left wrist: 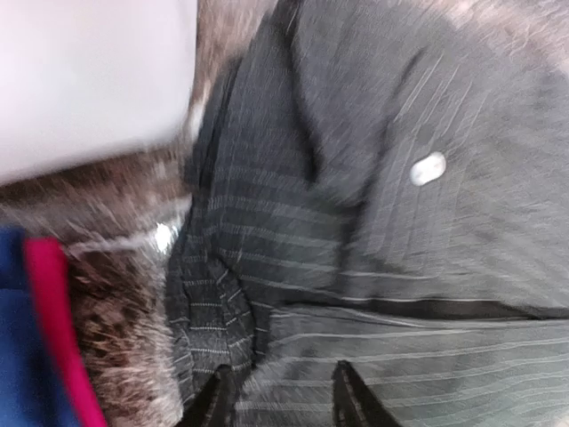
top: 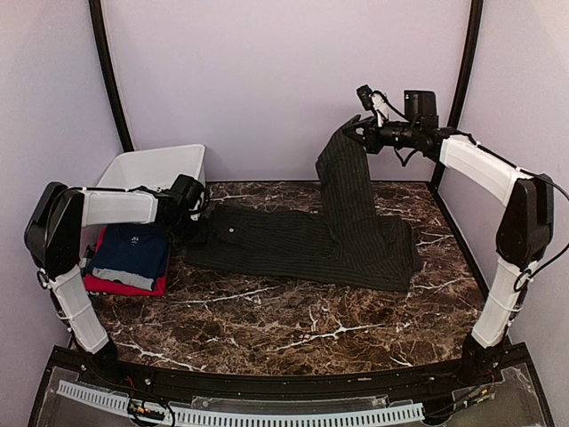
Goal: Fold and stack the mixed laundry pile
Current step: Fold the 1/3-folded shirt at the center of the board, then adjust the rectangle-folded shirt at the center of the board.
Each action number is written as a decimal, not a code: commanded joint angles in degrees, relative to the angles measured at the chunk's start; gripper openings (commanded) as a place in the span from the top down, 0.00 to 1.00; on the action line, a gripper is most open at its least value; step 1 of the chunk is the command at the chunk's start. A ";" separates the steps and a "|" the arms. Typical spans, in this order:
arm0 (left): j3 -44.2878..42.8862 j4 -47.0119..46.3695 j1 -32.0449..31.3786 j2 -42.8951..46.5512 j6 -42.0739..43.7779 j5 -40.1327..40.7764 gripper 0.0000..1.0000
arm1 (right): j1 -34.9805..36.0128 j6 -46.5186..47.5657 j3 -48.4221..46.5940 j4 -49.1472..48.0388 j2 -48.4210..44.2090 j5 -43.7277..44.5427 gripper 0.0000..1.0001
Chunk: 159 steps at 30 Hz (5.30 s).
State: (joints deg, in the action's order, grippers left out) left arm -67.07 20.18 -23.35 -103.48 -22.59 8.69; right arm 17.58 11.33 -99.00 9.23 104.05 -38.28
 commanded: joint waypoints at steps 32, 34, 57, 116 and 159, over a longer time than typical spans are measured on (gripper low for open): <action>8.26 1.55 -21.74 -5.45 -5.29 -8.30 0.68 | 7.10 -17.60 26.42 1.40 4.60 5.54 1.00; 9.63 1.58 -23.34 -3.56 -7.34 -8.49 0.68 | 7.07 -17.38 28.73 1.41 0.95 5.41 1.00; 16.88 -8.75 -10.40 30.34 -13.30 -9.84 0.01 | 23.95 -30.63 20.27 -13.13 3.57 14.69 1.00; 4.54 3.51 -14.00 3.19 -3.80 -9.40 0.56 | 2.03 -24.34 44.18 9.86 -12.63 20.29 0.41; -0.27 9.32 -14.04 2.05 0.83 2.54 0.86 | -1.94 -27.31 48.28 9.44 -17.85 17.26 0.60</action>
State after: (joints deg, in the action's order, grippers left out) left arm -68.05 27.68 -37.28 -100.42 -21.52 5.76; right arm 15.94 -14.61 -51.90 20.64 86.76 -19.81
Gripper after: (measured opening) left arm 0.060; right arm 0.440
